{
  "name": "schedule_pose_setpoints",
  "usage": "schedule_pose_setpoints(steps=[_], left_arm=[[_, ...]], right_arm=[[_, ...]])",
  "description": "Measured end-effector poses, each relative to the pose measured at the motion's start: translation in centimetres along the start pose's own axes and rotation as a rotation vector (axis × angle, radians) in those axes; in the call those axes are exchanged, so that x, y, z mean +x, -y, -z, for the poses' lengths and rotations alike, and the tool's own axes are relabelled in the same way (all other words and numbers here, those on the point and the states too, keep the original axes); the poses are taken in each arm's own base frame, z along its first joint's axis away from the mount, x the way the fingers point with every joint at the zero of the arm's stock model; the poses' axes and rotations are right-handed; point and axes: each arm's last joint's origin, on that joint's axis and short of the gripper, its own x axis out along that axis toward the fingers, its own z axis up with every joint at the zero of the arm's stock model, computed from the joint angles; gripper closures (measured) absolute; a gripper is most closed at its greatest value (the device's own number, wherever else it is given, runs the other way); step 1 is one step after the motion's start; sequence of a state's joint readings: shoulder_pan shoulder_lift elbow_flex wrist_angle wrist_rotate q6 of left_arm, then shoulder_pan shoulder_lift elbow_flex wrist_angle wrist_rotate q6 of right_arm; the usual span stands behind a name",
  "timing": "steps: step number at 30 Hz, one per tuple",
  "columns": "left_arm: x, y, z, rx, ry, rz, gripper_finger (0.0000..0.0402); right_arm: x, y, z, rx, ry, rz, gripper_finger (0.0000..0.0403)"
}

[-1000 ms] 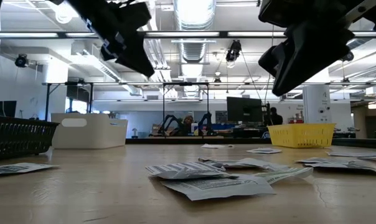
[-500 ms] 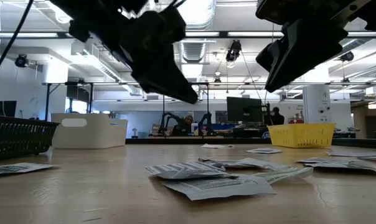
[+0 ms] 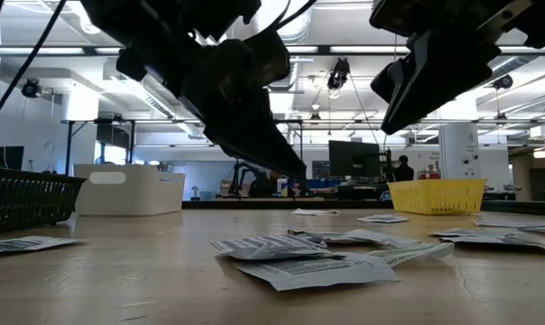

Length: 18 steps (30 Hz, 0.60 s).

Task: Pick & Place First Aid Supplies
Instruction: Put the green bandage pack into the black bin

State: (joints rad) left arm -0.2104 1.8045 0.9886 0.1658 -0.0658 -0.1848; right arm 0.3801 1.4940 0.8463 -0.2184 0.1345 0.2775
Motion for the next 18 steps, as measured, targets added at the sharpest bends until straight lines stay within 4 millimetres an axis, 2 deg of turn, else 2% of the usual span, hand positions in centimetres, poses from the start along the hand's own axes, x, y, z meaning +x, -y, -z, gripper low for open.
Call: schedule_pose_setpoints(steps=[12,18], left_arm=[[2.1,-0.1,1.6,-0.001,-0.029,-0.007,0.0333],[3.2,-0.9,2.7,-0.129,-0.058,-0.057,0.0333]], right_arm=[[0.1,-0.1,-0.1,-0.002,0.037,-0.011,0.0349],[0.2,0.0,0.1,-0.003,0.032,-0.009,0.0349]])
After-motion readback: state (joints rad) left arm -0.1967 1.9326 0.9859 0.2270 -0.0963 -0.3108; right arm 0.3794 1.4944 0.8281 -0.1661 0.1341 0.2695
